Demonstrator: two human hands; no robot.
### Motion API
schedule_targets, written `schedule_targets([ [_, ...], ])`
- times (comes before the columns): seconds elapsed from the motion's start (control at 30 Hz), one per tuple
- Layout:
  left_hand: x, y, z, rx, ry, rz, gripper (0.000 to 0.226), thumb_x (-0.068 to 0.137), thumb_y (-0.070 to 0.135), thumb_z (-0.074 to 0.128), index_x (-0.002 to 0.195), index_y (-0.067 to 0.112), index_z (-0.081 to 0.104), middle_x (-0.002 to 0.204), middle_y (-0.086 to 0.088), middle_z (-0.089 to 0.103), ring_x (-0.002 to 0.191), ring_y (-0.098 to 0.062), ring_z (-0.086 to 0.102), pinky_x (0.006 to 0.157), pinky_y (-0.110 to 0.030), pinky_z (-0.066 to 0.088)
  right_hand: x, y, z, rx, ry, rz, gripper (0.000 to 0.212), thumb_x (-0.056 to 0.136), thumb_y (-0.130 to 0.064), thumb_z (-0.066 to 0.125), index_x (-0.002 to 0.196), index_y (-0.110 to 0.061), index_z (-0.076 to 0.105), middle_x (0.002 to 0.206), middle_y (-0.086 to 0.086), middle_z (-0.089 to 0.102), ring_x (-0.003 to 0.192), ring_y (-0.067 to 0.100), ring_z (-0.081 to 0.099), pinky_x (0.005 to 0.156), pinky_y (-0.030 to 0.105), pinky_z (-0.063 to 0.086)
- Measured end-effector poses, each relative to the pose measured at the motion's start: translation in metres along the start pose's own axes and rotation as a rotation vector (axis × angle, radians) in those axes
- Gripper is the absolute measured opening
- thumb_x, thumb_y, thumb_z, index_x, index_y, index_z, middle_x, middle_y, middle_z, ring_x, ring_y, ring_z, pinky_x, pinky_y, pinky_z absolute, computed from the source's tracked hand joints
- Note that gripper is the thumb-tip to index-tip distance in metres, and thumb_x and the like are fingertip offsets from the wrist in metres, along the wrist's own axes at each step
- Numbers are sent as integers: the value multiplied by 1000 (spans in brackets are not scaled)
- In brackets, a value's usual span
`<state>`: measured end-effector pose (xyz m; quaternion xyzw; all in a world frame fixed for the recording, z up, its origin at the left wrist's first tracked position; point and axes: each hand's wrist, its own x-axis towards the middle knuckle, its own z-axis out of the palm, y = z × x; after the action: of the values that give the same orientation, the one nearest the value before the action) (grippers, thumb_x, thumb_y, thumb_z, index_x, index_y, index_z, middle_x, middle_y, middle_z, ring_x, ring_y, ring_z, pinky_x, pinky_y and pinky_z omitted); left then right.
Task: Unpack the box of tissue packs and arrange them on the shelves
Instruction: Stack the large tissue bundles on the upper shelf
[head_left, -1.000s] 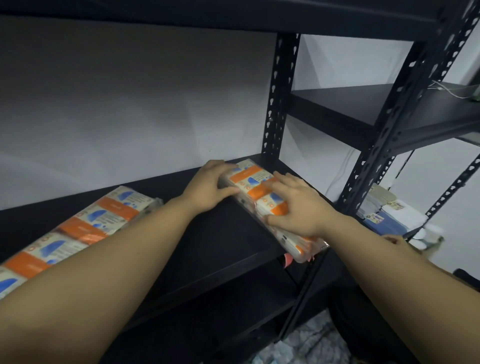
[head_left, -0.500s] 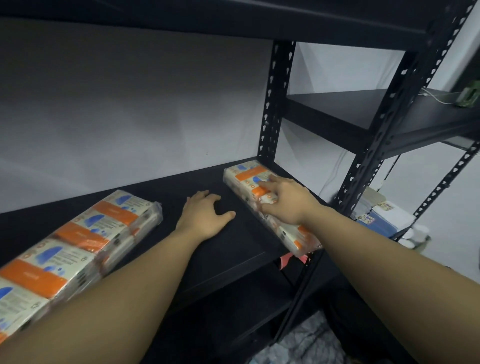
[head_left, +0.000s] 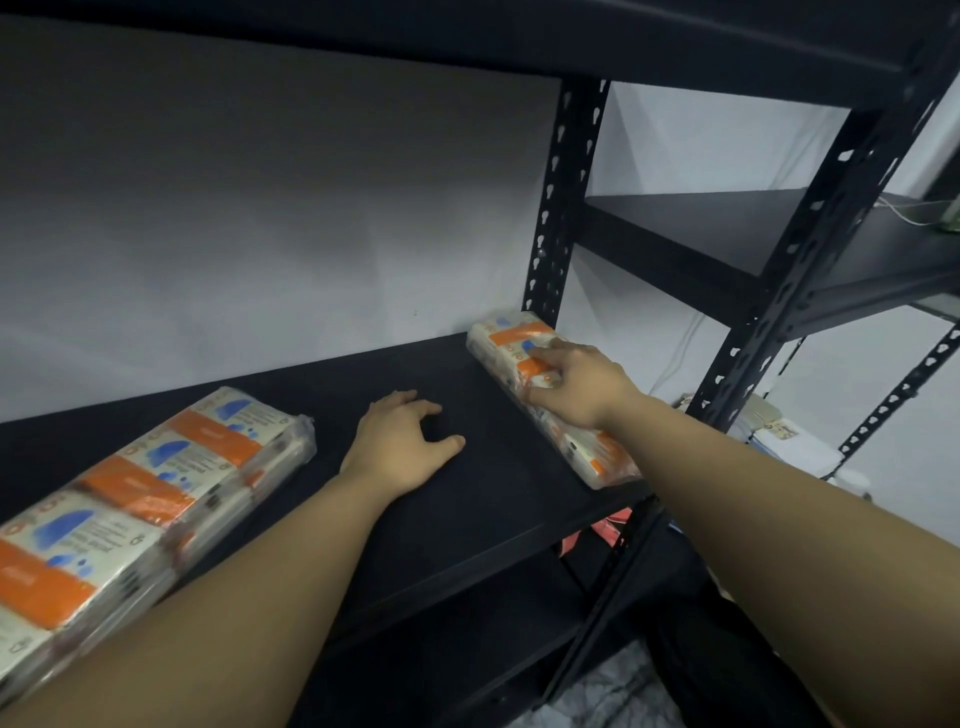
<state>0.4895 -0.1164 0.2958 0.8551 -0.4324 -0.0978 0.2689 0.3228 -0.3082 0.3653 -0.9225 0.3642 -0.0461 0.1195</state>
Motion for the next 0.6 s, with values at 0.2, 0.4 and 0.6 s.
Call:
schedule_targets([
  [0.2,1,-3,2,-18,11,4,68,85,63,70,144,31,58,162,1,39,152,-21,28,123,-40,24,9,5,3,87,42,-24,81,71,-76,50,145,-43,53,150,-7,54,131,26,52,110,51,44],
  [0.4,1,-2,2,-25,10,0,68,85,63,70,145,31,58,162,2,38,153,-20,26,124,-41,23,11,6,1,104,41,-43,83,69,-75,51,144,-41,54,148,-5,56,129,26,55,109,49,45],
  [0.6,-7,3,6,43,50,68,54,90,58,67,135,28,64,151,1,50,140,-22,44,119,-43,34,-10,17,-17,193,97,-20,60,89,-59,66,141,-29,59,139,0,63,118,24,61,91,34,48],
])
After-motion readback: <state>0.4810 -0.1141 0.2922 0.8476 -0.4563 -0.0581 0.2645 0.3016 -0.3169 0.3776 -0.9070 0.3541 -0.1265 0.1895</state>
